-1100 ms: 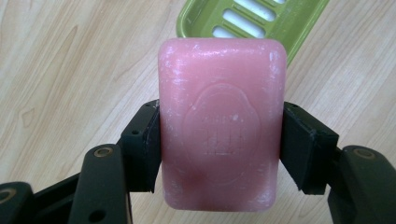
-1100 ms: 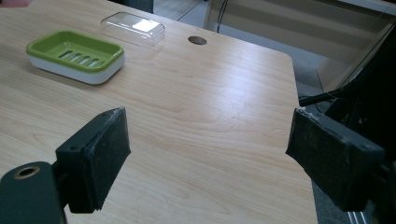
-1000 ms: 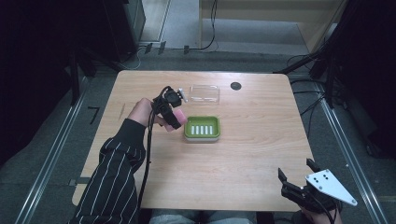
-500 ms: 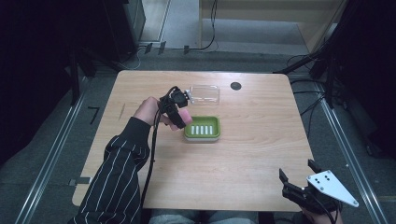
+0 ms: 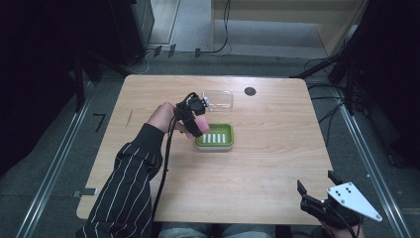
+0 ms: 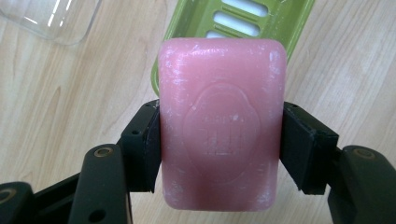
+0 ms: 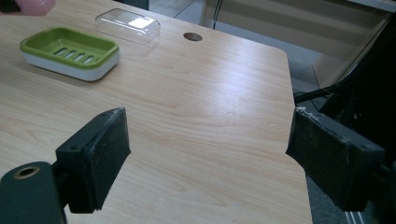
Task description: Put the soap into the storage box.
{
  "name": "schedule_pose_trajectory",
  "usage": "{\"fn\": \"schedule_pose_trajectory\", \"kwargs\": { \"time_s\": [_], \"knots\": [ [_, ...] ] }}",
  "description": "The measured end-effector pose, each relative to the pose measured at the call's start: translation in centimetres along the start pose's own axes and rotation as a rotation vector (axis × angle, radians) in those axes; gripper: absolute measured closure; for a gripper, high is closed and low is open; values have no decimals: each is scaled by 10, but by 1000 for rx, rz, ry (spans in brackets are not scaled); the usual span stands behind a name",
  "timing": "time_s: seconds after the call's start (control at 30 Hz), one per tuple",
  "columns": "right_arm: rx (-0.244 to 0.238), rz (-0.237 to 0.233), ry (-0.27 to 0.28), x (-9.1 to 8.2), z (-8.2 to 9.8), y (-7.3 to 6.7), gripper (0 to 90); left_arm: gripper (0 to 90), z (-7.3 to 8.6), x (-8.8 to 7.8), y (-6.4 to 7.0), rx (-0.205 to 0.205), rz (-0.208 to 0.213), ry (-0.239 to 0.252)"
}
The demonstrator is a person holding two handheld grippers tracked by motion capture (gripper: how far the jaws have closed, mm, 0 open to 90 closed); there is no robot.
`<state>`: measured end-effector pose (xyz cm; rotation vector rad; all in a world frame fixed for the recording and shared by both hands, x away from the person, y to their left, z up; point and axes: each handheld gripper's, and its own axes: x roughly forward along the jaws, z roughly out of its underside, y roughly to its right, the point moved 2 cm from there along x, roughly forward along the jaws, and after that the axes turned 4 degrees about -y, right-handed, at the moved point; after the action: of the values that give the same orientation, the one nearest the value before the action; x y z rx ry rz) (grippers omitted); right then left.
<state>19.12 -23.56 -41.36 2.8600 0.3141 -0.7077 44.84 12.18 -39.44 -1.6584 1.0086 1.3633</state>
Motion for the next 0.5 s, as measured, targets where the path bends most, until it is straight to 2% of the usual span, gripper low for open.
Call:
{"fn": "schedule_pose_trajectory", "kwargs": {
  "time_s": [0.5],
  "knots": [
    [6, 7, 2, -5, 3, 2, 135, 382, -10, 6, 2, 53, -13, -7]
  ]
}}
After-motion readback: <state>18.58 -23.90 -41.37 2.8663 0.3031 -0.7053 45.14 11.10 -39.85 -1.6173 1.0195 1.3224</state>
